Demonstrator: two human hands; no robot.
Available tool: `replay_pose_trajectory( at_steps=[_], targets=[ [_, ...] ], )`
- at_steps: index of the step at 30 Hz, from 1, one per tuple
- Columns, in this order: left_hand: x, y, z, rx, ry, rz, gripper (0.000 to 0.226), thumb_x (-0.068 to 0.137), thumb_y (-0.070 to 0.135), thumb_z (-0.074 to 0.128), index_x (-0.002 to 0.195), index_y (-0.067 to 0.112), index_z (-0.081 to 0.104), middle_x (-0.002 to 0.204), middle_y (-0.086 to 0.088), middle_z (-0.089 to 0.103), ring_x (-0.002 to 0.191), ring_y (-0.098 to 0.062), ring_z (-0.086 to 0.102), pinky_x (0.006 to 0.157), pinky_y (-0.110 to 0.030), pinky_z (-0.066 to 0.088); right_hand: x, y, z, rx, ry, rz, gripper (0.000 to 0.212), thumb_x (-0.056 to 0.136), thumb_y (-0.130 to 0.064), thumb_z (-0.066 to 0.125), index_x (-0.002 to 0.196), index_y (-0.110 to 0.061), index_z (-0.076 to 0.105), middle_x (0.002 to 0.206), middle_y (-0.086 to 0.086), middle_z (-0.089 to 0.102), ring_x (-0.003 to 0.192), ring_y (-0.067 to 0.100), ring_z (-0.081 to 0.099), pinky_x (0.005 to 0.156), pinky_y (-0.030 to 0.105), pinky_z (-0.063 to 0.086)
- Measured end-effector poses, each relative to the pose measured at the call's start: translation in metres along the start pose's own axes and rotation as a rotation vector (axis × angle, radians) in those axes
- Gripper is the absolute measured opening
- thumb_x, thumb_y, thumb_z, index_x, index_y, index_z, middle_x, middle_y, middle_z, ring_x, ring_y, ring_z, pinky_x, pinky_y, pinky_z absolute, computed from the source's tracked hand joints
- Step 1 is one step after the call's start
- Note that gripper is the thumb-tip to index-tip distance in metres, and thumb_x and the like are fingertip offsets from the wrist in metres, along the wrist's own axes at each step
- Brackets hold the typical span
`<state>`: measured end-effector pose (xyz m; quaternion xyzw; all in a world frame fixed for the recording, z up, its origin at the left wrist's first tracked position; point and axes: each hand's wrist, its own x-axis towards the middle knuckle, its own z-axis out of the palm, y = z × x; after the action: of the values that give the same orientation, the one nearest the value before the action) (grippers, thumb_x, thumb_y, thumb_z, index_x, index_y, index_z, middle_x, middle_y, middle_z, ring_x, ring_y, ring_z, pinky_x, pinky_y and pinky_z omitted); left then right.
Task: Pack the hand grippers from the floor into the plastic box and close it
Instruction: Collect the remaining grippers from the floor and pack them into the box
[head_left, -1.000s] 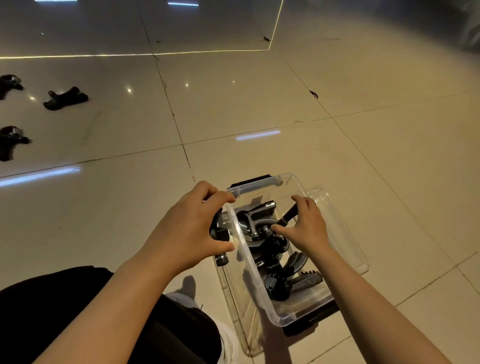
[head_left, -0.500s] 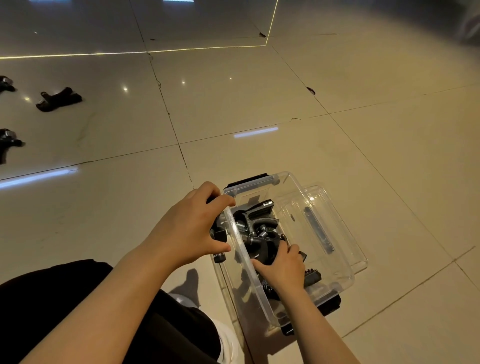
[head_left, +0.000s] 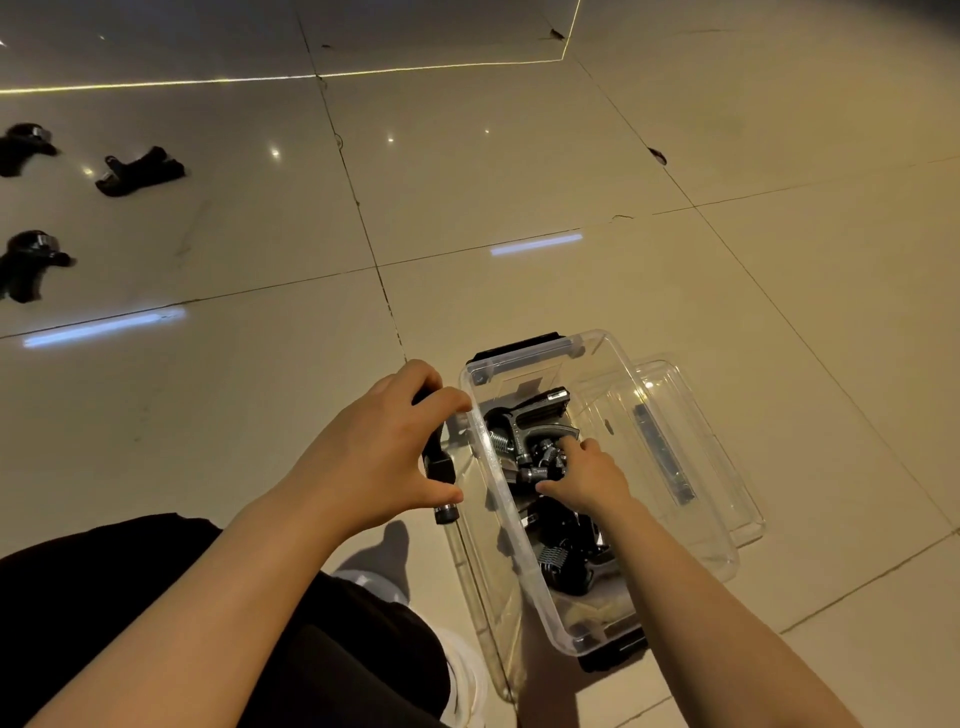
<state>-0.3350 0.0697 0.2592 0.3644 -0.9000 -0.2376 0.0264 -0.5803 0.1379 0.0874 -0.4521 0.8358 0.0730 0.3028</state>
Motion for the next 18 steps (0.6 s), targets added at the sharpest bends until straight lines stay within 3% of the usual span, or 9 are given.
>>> replay_pose_trajectory(
  at_steps=[3, 5, 11, 14, 18],
  targets=[
    [-0.004, -0.007, 0.002, -0.015, 0.011, -0.030, 0.071, 0.066, 0.045, 0.077, 0.129, 0.031, 0.047, 0.120, 0.006, 0.039, 0.105, -0.011, 0.043, 0.077, -0.017, 0.039, 0.013, -0.003, 0.012, -0.008, -0.025, 0.004, 0.084, 0.073, -0.047, 0.074, 0.140, -0.023, 0.031, 0.146, 0.012, 0.027, 0.127, 0.034, 0.038, 0.099, 0.043, 0.044],
    [-0.006, -0.013, 0.002, -0.020, 0.027, -0.050, 0.070, 0.065, 0.043, 0.078, 0.127, 0.030, 0.049, 0.119, 0.005, 0.041, 0.103, -0.011, 0.043, 0.075, -0.017, 0.036, 0.017, -0.004, 0.018, -0.006, 0.018, 0.005, 0.079, 0.074, -0.042, 0.075, 0.137, -0.023, 0.033, 0.142, 0.012, 0.030, 0.124, 0.034, 0.038, 0.097, 0.043, 0.044],
    [-0.013, -0.026, 0.002, -0.037, 0.050, -0.101, 0.073, 0.064, 0.043, 0.079, 0.128, 0.031, 0.048, 0.121, 0.007, 0.040, 0.101, -0.006, 0.038, 0.076, -0.017, 0.033, 0.022, -0.003, 0.003, 0.004, 0.107, 0.052, 0.080, 0.068, -0.048, 0.076, 0.131, -0.019, 0.035, 0.127, 0.012, 0.041, 0.106, 0.032, 0.052, 0.079, 0.038, 0.050],
    [-0.017, -0.032, 0.001, -0.049, 0.053, -0.120, 0.073, 0.064, 0.044, 0.078, 0.129, 0.032, 0.046, 0.121, 0.009, 0.038, 0.104, -0.006, 0.039, 0.078, -0.017, 0.033, 0.026, -0.001, -0.018, 0.173, 0.158, 0.162, 0.085, 0.064, -0.051, 0.079, 0.126, -0.013, 0.036, 0.130, 0.012, 0.038, 0.102, 0.030, 0.055, 0.068, 0.034, 0.045],
    [-0.022, -0.038, 0.000, -0.043, 0.049, -0.132, 0.073, 0.065, 0.045, 0.077, 0.129, 0.033, 0.045, 0.122, 0.011, 0.036, 0.101, -0.003, 0.036, 0.077, -0.015, 0.032, 0.036, -0.002, -0.026, 0.497, 0.159, 0.359, 0.103, 0.054, -0.060, 0.079, 0.132, -0.011, 0.033, 0.129, 0.016, 0.045, 0.101, 0.034, 0.057, 0.076, 0.043, 0.056]
  ],
)
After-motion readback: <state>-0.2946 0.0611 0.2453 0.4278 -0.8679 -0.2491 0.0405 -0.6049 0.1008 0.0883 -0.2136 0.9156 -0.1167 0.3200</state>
